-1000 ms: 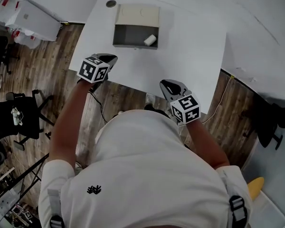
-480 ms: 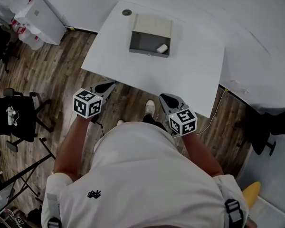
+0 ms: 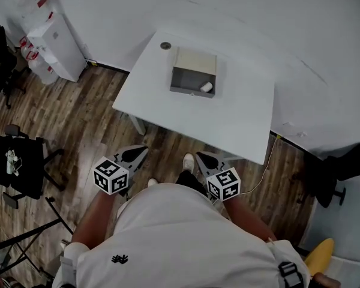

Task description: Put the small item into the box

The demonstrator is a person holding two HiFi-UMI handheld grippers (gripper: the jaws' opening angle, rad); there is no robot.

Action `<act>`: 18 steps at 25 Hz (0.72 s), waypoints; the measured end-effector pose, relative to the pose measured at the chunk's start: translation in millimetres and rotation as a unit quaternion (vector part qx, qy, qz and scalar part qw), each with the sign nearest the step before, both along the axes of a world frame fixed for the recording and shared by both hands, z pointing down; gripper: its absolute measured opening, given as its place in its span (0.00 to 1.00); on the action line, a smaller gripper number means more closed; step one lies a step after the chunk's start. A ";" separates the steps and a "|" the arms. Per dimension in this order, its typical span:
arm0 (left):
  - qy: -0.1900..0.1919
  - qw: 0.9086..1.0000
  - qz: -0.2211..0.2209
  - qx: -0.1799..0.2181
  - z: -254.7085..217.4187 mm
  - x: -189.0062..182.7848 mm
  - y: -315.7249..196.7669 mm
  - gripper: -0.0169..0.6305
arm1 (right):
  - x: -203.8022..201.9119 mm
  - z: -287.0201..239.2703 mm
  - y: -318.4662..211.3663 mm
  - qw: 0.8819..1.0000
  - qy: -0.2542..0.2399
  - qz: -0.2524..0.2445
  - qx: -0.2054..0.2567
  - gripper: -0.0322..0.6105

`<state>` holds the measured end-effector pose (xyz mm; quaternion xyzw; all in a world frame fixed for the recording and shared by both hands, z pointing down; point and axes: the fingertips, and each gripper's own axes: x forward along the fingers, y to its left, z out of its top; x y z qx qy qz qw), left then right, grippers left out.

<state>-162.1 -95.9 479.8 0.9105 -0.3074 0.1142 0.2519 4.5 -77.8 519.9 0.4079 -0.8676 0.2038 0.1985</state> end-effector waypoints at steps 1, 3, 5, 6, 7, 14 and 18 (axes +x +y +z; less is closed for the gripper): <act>0.001 1.000 -0.001 -0.003 2.1 -3.5 4.3 0.04 | -2.0 -0.8 4.0 1.000 -0.001 0.003 0.002 0.06; -0.003 1.000 -0.001 -0.004 5.9 -9.1 12.6 0.04 | -5.0 -1.7 11.4 1.000 -0.002 0.008 0.002 0.06; -0.014 1.000 0.007 0.002 7.2 -10.6 20.7 0.04 | -7.3 -1.9 17.0 1.000 -0.002 0.010 0.000 0.06; -0.020 1.000 0.014 0.007 6.8 -9.8 23.8 0.04 | -8.1 -1.9 18.6 1.000 -0.001 0.009 0.000 0.06; -0.025 0.999 0.020 0.013 6.1 -8.4 26.1 0.04 | -8.6 -2.1 19.4 1.000 0.000 0.009 0.000 0.06; -0.029 0.998 0.043 0.024 2.2 -10.1 36.6 0.04 | -21.1 -7.4 25.6 1.000 0.005 0.005 0.011 0.06; -0.025 0.999 0.033 0.025 2.0 -14.5 36.8 0.04 | -23.8 -7.4 29.3 1.000 0.007 0.000 0.015 0.06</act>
